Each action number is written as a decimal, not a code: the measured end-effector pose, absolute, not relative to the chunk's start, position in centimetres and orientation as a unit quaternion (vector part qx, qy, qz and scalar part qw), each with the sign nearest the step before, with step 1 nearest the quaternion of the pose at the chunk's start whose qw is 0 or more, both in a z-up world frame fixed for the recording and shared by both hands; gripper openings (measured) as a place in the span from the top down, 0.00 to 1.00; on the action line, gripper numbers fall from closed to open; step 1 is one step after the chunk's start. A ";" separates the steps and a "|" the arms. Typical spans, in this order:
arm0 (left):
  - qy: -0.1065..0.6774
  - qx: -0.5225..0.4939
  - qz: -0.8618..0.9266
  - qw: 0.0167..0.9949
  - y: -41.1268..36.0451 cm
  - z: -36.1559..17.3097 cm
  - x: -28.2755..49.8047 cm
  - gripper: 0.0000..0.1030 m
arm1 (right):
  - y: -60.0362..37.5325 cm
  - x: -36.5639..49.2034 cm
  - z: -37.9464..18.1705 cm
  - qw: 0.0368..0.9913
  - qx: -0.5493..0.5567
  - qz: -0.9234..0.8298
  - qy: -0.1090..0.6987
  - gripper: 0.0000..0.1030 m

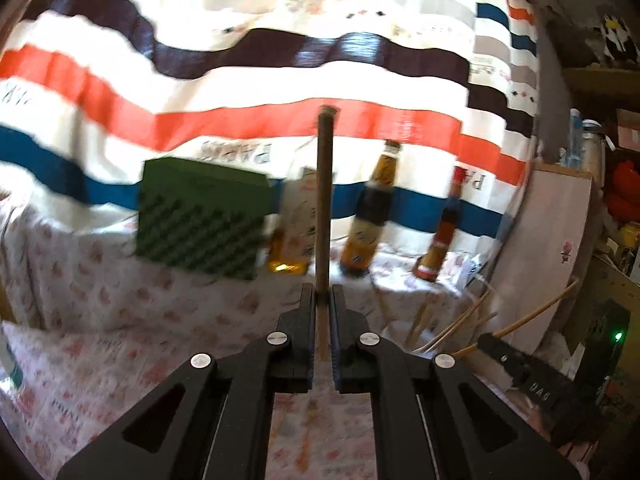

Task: Organize utensils
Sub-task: 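Lift both chopsticks upright and carry them over the white cup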

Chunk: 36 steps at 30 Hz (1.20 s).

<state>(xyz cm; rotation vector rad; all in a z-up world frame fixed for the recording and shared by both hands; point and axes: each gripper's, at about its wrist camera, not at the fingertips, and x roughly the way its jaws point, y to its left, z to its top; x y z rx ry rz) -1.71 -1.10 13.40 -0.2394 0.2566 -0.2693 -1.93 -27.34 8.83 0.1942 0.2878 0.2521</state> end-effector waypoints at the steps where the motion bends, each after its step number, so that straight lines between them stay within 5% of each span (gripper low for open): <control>1: 0.124 -0.113 -0.137 0.976 -2.0 14.0 -1.4 0.95 | -28.0 -1.7 9.0 0.977 0.101 0.118 0.145 0.93; 18: 0.130 -0.107 -0.182 0.969 -10.9 15.4 5.9 0.95 | -33.7 2.2 11.1 0.980 0.144 0.071 0.119 0.93; 36: 0.198 -0.069 -0.194 0.958 -15.3 10.6 10.8 0.94 | -33.6 7.7 5.8 0.955 0.157 0.095 0.234 0.92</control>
